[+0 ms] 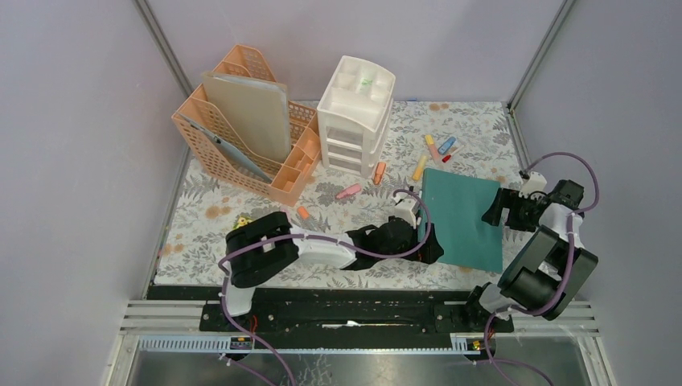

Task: Organize the desk
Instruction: Pick up the folder from the center of the board.

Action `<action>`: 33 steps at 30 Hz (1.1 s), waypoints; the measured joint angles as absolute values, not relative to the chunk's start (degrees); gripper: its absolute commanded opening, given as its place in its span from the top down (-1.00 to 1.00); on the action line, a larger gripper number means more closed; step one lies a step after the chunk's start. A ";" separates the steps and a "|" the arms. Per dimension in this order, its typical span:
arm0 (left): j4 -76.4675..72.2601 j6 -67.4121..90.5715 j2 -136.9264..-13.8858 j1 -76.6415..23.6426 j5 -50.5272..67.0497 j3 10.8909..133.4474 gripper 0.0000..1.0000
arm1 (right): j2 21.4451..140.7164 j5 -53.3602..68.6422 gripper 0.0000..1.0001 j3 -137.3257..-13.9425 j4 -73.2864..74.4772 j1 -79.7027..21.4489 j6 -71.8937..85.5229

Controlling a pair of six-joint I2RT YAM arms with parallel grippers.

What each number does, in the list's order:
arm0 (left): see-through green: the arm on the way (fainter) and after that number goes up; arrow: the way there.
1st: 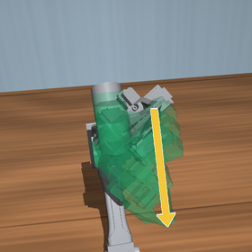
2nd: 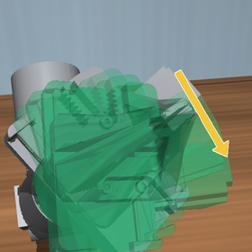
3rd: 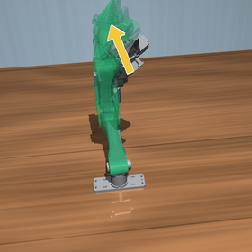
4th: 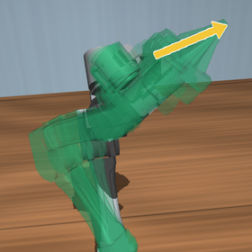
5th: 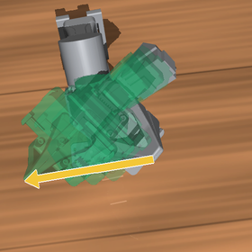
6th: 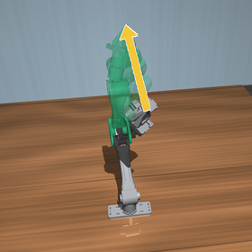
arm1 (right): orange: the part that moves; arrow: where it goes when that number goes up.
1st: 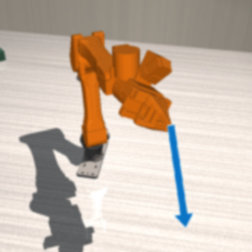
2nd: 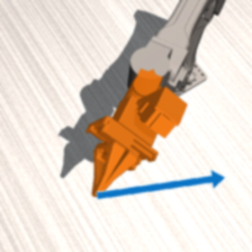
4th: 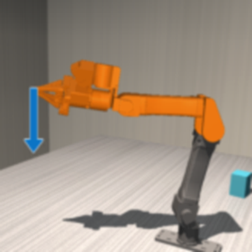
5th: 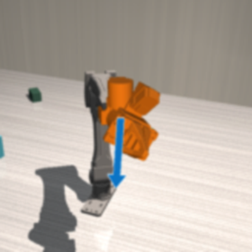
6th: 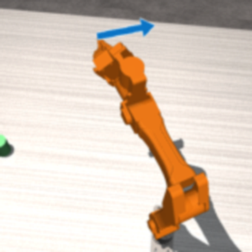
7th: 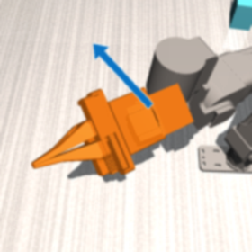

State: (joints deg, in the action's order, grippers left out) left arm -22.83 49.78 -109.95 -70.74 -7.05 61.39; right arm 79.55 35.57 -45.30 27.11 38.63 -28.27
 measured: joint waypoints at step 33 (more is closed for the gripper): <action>-7.05 51.33 -118.26 -71.05 -13.34 74.39 -0.97 | 96.86 33.58 -0.31 -54.41 30.98 38.76 -37.01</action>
